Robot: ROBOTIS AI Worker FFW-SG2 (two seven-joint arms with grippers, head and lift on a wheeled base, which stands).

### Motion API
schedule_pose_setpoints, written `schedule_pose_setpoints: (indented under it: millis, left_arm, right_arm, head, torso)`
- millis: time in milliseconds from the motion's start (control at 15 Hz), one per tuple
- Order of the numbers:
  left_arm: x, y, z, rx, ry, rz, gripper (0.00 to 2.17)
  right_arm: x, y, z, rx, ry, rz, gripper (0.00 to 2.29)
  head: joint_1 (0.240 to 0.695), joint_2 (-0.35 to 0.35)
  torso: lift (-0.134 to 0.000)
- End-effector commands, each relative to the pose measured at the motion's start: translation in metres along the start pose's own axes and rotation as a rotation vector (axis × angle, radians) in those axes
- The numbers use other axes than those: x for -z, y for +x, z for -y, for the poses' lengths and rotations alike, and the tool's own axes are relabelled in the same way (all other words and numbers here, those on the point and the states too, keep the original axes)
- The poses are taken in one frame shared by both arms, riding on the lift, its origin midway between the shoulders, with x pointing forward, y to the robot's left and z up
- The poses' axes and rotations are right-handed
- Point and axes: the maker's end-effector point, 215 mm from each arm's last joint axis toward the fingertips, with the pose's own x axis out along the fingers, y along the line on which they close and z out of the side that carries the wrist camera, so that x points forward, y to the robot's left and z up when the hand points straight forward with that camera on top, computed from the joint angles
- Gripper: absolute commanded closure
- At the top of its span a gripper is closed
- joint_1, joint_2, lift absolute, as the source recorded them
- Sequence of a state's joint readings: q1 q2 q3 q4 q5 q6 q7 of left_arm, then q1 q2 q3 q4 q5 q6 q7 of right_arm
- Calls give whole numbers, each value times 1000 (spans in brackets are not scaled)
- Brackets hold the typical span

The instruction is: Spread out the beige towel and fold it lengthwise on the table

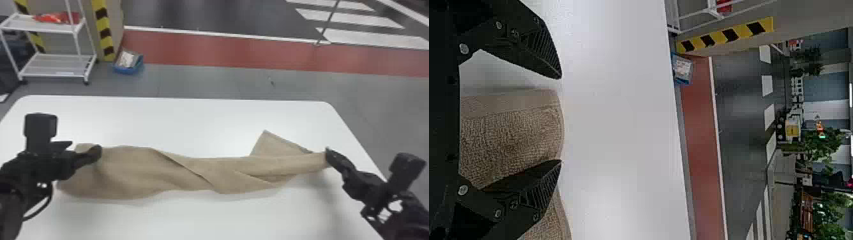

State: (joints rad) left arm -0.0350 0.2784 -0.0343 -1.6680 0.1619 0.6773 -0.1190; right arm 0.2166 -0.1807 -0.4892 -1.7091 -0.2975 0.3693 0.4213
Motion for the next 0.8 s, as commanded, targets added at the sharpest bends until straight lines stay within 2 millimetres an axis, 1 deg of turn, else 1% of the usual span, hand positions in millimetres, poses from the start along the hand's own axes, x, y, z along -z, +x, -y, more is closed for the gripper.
schedule_pose_setpoints:
  millis: [0, 67, 200, 333, 400, 467, 533, 600, 667, 733]
  left_arm:
    - [0, 1, 2, 4, -1, -2, 481]
    - [1, 1, 4, 4, 3, -3, 485]
    - [2, 1, 6, 6, 6, -4, 721]
    - [4, 0, 7, 10, 10, -6, 761]
    - [2, -2, 6, 3, 7, -1, 1150]
    - [4, -3, 4, -1, 4, -1, 1295]
    - [-2, -7, 4, 1, 3, 13, 1359]
    - [-7, -12, 5, 7, -7, 26, 1359]
    - [-21, -19, 8, 27, -31, 57, 1359]
    - [-26, -25, 8, 63, -85, 69, 1359]
  right_arm:
    - [1, -1, 0, 0, 0, -3, 1777]
    - [1, -1, 0, 0, 0, -3, 1777]
    - [2, -1, 0, 0, 0, -4, 1777]
    - [2, -1, 0, -2, 2, -3, 1777]
    - [1, -1, 0, -2, 0, -1, 1777]
    - [2, -1, -1, -3, 5, -3, 1777]
    - [0, -1, -1, -3, 3, 1, 1777]
    - [0, -1, -1, -3, 3, 1, 1777]
    - [-1, -1, -1, -4, 1, 4, 1777]
    - [-3, -1, -3, -7, -1, 8, 1777]
  head:
    - [695, -175]
    - [695, -175]
    - [695, -178]
    - [695, -180]
    - [695, -180]
    - [695, -181]
    - [695, -181]
    - [695, -180]
    - [695, -179]
    - [695, -181]
  torso:
    - [-124]
    - [-124]
    - [-124]
    - [-124]
    - [-124]
    - [-124]
    - [-124]
    - [-124]
    - [-124]
    - [-124]
